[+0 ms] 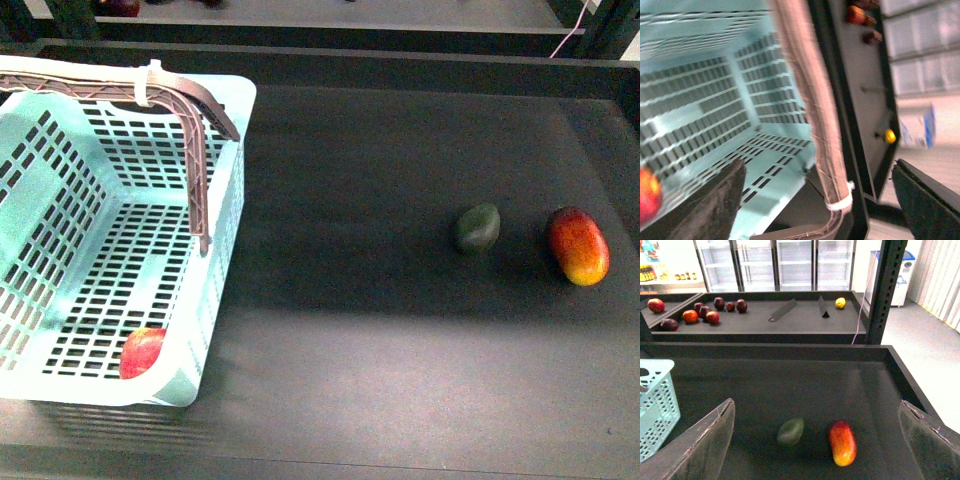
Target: Pick apple with right arm and hold basket with left
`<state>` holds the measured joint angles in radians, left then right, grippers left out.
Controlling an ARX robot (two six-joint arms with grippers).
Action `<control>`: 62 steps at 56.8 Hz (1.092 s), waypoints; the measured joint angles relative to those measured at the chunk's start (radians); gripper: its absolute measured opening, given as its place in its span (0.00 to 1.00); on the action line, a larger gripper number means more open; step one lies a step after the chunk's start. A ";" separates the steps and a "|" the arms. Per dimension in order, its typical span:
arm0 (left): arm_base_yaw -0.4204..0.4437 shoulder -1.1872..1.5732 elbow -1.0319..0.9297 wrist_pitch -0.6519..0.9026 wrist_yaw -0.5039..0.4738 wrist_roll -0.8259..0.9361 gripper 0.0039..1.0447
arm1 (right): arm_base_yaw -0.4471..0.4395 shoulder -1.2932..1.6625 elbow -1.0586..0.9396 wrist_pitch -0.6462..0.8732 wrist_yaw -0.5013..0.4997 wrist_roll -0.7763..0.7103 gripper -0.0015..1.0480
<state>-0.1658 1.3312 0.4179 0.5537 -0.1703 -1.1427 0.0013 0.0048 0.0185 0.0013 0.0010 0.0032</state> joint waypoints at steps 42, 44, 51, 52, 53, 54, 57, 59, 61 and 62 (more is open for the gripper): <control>0.161 -0.499 -0.387 0.234 0.170 1.128 0.03 | 0.000 0.000 0.000 -0.001 0.001 0.000 0.92; 0.162 -0.524 -0.390 0.214 0.170 1.128 0.03 | 0.000 0.000 0.000 -0.001 0.001 0.000 0.92; 0.162 -0.617 -0.402 0.135 0.171 1.129 0.03 | 0.000 0.000 0.000 -0.001 0.001 0.000 0.92; 0.162 -0.631 -0.402 0.121 0.171 1.129 0.03 | 0.000 0.000 0.000 -0.001 0.001 0.000 0.92; 0.162 -0.645 -0.402 0.108 0.170 1.130 0.03 | 0.000 0.000 0.000 -0.001 0.001 0.000 0.92; 0.162 -0.660 -0.402 0.095 0.170 1.130 0.03 | 0.000 0.000 0.000 -0.001 0.001 0.000 0.92; 0.162 -0.696 -0.402 0.063 0.170 1.131 0.03 | 0.000 0.000 0.000 -0.001 0.001 0.000 0.92; 0.162 -0.723 -0.402 0.039 0.170 1.131 0.03 | 0.000 0.000 0.000 -0.001 0.001 0.000 0.92; 0.162 -0.743 -0.402 0.020 0.170 1.131 0.03 | 0.000 0.000 0.000 -0.001 0.001 0.000 0.92; 0.162 -0.753 -0.402 0.010 0.170 1.131 0.03 | 0.000 0.000 0.000 -0.001 0.001 0.000 0.92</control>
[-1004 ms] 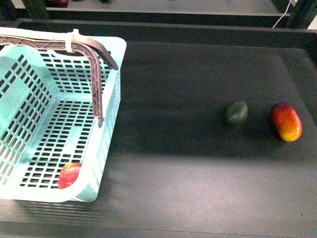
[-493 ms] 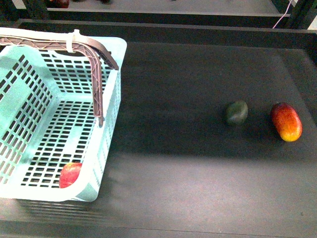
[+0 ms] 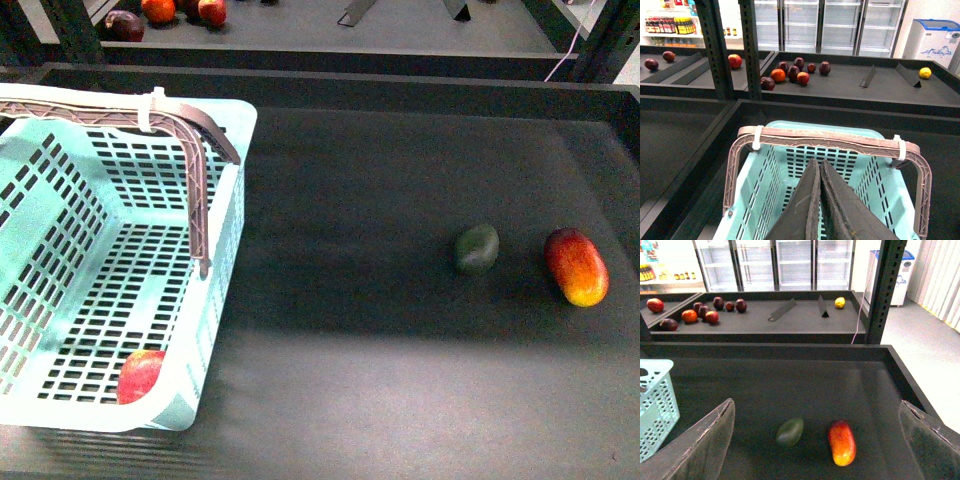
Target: Pick apple with right arm and hold basket with left
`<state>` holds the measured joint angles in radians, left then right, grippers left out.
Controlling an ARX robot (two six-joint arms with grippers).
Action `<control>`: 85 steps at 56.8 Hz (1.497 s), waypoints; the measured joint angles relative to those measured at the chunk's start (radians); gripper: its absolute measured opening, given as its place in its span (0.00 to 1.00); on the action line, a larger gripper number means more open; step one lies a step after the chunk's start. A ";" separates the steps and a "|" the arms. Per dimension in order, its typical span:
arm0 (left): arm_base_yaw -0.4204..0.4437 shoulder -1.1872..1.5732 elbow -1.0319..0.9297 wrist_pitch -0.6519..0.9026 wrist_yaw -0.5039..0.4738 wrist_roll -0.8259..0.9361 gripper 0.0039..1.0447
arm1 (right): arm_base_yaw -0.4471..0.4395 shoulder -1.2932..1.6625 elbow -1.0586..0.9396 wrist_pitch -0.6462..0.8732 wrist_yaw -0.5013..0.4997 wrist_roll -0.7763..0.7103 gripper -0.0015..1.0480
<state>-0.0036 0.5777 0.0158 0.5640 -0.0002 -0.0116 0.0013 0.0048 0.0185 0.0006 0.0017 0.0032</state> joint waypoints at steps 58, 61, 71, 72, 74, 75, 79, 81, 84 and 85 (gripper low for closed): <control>0.000 -0.554 0.000 -0.555 0.000 0.001 0.03 | 0.000 0.000 0.000 0.000 0.000 0.000 0.92; 0.000 -0.567 0.000 -0.560 0.000 0.001 0.03 | 0.000 0.000 0.000 0.000 0.000 0.000 0.92; 0.000 -0.571 0.000 -0.562 0.000 0.001 0.03 | 0.000 0.000 0.000 0.000 0.000 0.000 0.92; 0.000 -0.571 0.000 -0.562 0.000 0.001 0.03 | 0.000 0.000 0.000 0.000 0.000 0.000 0.92; 0.000 -0.571 0.000 -0.562 0.000 0.001 0.03 | 0.000 0.000 0.000 0.000 0.000 0.000 0.92; 0.000 -0.571 0.000 -0.562 0.000 0.001 0.03 | 0.000 0.000 0.000 0.000 0.000 0.000 0.92; 0.000 -0.571 0.000 -0.562 0.000 0.001 0.03 | 0.000 0.000 0.000 0.000 0.000 0.000 0.92; 0.000 -0.571 0.000 -0.562 0.000 0.001 0.03 | 0.000 0.000 0.000 0.000 0.000 0.000 0.92; 0.000 -0.571 0.000 -0.562 0.000 0.000 0.08 | 0.000 0.000 0.000 0.000 0.000 0.000 0.92; 0.000 -0.571 0.000 -0.562 0.000 0.000 0.11 | 0.000 0.000 0.000 0.000 0.000 0.000 0.92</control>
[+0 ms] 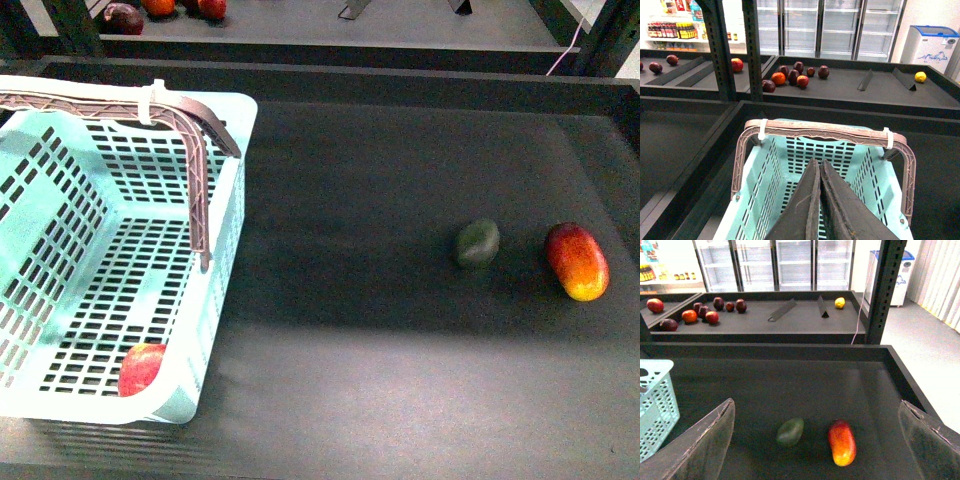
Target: Pick apple with right arm and hold basket with left
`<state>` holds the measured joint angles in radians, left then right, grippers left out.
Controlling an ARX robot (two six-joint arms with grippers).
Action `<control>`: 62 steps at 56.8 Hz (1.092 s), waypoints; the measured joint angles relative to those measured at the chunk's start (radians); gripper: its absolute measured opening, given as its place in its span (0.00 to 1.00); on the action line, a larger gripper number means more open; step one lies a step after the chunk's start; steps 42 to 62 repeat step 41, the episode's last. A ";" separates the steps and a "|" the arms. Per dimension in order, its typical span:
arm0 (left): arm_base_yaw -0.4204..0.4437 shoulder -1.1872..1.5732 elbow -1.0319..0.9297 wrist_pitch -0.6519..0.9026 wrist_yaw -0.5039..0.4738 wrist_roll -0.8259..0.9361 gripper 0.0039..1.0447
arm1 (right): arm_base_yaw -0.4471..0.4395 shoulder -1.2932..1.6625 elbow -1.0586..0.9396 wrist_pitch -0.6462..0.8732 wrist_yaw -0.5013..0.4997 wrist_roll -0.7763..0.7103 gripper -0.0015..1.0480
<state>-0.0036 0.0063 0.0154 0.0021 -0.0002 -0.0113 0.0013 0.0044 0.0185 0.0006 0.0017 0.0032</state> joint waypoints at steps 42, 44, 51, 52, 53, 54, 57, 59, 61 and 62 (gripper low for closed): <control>0.000 0.000 0.000 0.000 0.000 0.002 0.93 | 0.000 0.000 0.000 0.000 0.000 0.000 0.92; 0.000 0.000 0.000 0.000 0.000 0.002 0.93 | 0.000 0.000 0.000 0.000 0.000 0.000 0.92; 0.000 0.000 0.000 0.000 0.000 0.002 0.93 | 0.000 0.000 0.000 0.000 0.000 0.000 0.92; 0.000 0.000 0.000 0.000 0.000 0.002 0.93 | 0.000 0.000 0.000 0.000 0.000 0.000 0.92; 0.000 0.000 0.000 0.000 0.000 0.002 0.93 | 0.000 0.000 0.000 0.000 0.000 0.000 0.92; 0.000 0.000 0.000 0.000 0.000 0.002 0.93 | 0.000 0.000 0.000 0.000 0.000 0.000 0.92; 0.000 0.000 0.000 0.000 0.000 0.002 0.93 | 0.000 0.000 0.000 0.000 0.000 0.000 0.92; 0.000 0.000 0.000 0.000 0.000 0.002 0.93 | 0.000 0.000 0.000 0.000 0.000 0.000 0.92; 0.000 0.000 0.000 0.000 0.000 0.002 0.93 | 0.000 0.000 0.000 0.000 0.000 0.000 0.92; 0.000 0.000 0.000 0.000 0.000 0.002 0.93 | 0.000 0.000 0.000 0.000 0.000 0.000 0.92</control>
